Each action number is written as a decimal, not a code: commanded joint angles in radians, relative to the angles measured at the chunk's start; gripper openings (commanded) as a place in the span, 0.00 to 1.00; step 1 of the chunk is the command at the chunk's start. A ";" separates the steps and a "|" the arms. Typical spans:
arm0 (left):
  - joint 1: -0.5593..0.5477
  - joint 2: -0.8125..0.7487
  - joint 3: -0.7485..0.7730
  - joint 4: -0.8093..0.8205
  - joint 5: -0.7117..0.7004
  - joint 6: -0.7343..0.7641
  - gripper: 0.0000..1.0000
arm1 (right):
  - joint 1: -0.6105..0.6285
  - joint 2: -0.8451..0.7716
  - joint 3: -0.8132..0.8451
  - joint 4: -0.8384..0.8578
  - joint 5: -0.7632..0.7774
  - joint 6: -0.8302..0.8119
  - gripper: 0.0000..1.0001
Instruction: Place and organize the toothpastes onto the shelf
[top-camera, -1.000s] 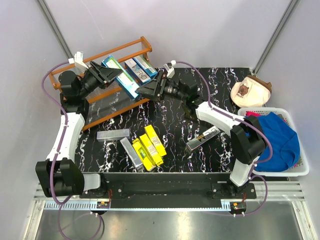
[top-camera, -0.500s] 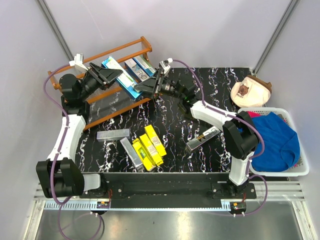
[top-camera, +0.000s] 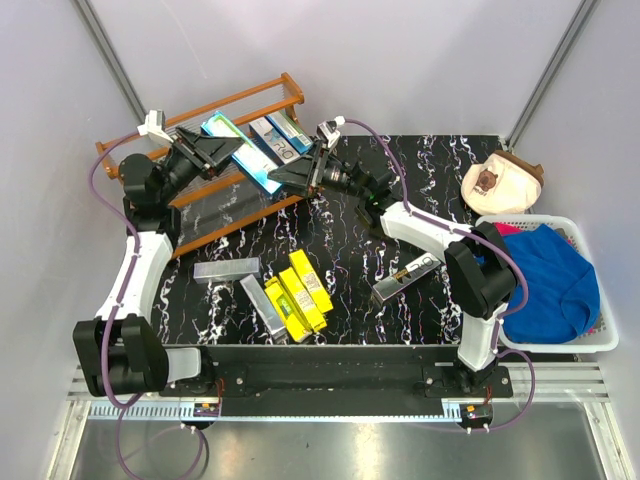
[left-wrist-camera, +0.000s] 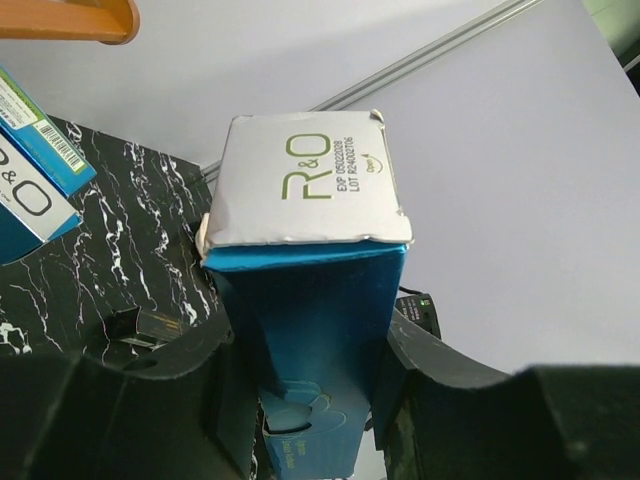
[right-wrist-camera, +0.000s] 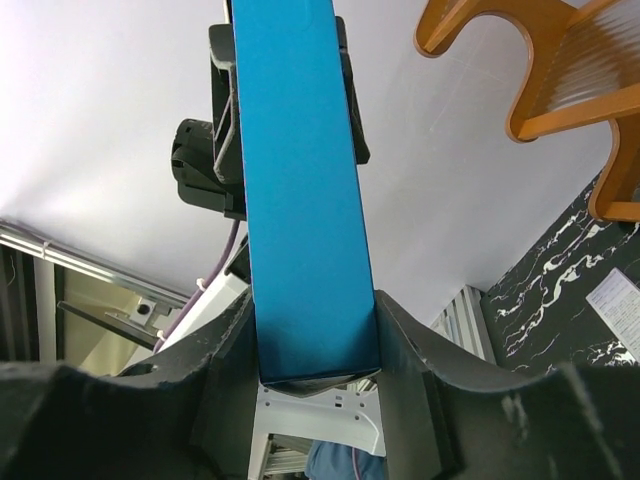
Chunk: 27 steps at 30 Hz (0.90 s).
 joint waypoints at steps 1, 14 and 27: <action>0.001 -0.015 -0.011 0.084 -0.028 0.038 0.48 | 0.019 -0.024 0.019 0.091 -0.040 0.032 0.39; 0.000 -0.101 0.167 -0.658 -0.307 0.599 0.99 | 0.005 -0.054 -0.001 -0.118 -0.017 -0.076 0.29; -0.002 -0.229 0.136 -0.961 -0.814 0.842 0.99 | -0.003 -0.097 -0.094 -0.326 -0.001 -0.225 0.27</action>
